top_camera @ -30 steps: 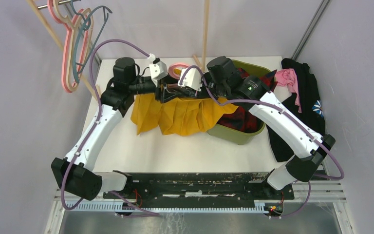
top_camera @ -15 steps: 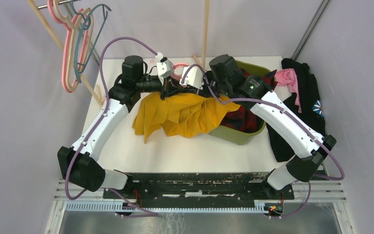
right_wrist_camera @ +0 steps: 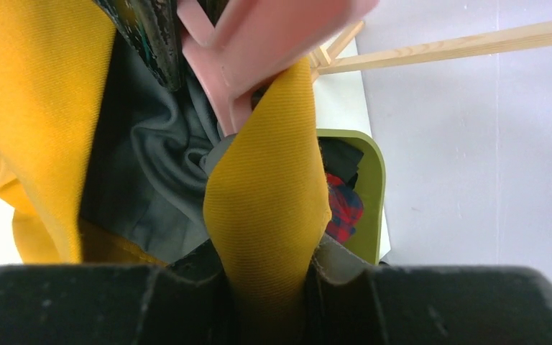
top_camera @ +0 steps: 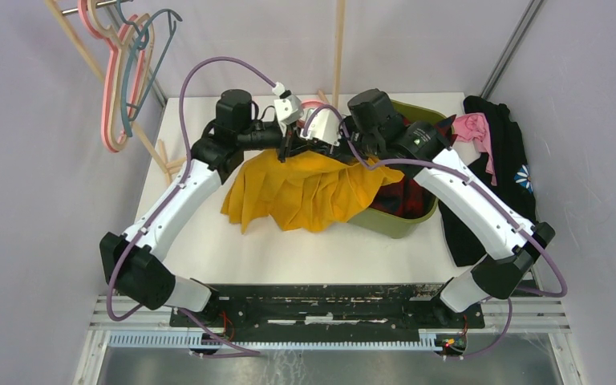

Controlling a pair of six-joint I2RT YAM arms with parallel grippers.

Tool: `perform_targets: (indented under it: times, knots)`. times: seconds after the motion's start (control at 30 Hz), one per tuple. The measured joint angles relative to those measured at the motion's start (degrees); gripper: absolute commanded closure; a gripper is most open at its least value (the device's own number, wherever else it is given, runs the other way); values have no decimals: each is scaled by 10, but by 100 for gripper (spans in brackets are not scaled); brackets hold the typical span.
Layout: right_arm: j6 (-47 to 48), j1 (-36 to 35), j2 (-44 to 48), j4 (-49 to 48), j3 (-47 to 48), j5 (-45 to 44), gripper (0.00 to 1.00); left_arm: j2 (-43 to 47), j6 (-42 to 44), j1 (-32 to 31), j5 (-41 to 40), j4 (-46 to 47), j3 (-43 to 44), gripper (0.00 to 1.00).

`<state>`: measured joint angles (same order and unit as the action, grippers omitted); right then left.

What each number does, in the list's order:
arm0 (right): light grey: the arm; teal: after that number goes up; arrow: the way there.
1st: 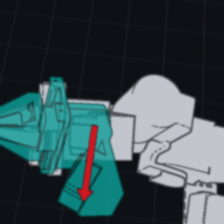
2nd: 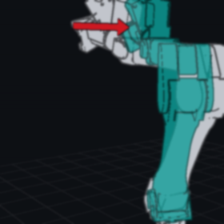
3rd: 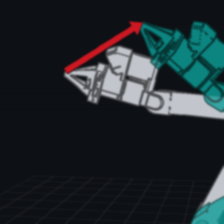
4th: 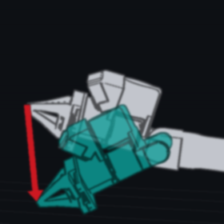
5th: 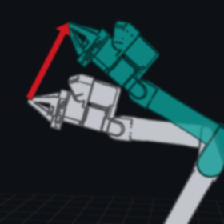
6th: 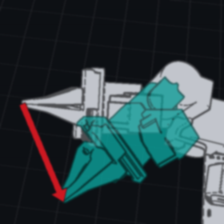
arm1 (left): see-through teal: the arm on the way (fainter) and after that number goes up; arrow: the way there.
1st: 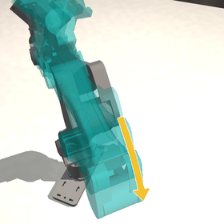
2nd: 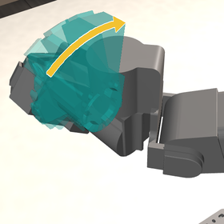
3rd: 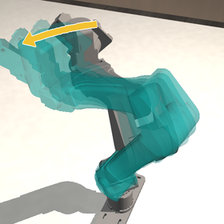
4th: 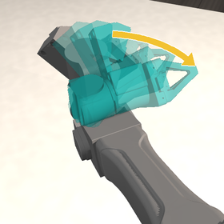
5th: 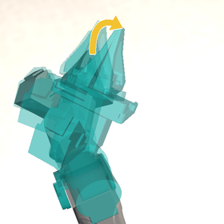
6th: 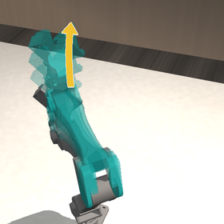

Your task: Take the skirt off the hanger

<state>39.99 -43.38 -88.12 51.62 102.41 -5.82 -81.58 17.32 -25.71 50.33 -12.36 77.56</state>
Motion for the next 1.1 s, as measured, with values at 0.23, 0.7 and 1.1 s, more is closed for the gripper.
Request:
perform_targets:
  times: [0.23,0.7,1.1]
  knots:
    - [11,2,0,-49,-10,-21,81,7,1,-16,-94,-45,37,97]
    - [3,0,3,-152,-54,-76,11,12,2,-15,-231,-84,38,97]
    - [-29,-16,2,-277,-54,-99,99,17,6,-13,-291,-129,45,97]
